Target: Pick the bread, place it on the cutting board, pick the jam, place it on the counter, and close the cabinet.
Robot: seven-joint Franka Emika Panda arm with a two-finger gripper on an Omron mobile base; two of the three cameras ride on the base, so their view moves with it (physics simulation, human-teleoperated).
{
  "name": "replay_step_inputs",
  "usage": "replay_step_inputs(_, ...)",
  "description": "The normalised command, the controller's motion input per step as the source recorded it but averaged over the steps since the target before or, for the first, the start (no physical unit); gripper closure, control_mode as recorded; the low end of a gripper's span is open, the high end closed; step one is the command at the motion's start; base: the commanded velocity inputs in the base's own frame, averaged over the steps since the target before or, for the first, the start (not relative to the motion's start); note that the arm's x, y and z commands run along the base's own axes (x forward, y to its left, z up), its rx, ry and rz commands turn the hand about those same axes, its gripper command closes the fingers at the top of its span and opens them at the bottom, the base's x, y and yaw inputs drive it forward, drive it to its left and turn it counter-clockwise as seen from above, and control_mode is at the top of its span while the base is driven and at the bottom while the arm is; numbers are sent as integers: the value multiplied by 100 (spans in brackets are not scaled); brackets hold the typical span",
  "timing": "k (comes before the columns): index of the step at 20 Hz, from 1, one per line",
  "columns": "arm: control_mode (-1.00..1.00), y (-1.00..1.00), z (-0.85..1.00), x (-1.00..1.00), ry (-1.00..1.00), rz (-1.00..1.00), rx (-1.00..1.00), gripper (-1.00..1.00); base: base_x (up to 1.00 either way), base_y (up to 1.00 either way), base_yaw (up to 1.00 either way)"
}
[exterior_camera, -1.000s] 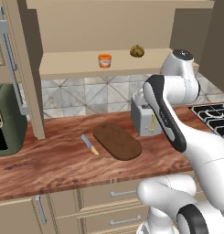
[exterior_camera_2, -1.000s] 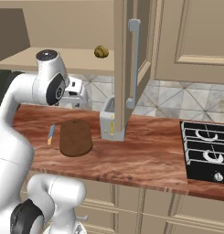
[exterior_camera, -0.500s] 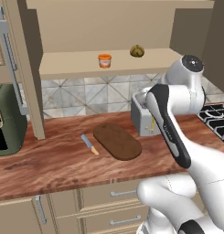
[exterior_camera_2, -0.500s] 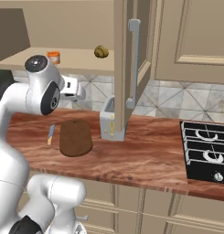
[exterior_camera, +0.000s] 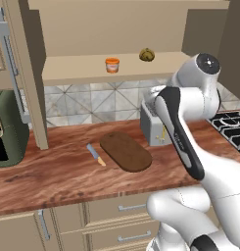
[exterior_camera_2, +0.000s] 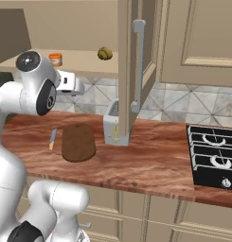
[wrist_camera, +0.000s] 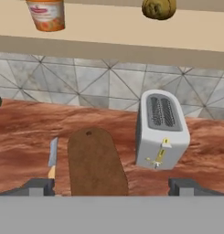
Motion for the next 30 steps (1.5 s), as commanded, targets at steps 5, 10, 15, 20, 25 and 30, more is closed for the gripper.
replay_step_inputs(5, -100, 16, 30, 0, -4, 0, 3, -100, 0, 0, 0)
replay_step_inputs(10, -100, 16, 32, 0, -5, 0, 6, -100, 0, 0, 0)
replay_step_inputs(15, -100, 25, 26, 1, -3, 0, 4, -100, 0, 0, 0)
replay_step_inputs(20, -100, 19, 2, 34, -1, 0, 0, -100, 0, 0, 0)
replay_step_inputs(25, -100, 16, 0, 51, 0, 0, 0, -100, 0, 0, 0)
replay_step_inputs(30, -100, 18, 0, 43, -2, 0, 0, -100, 0, 0, 0)
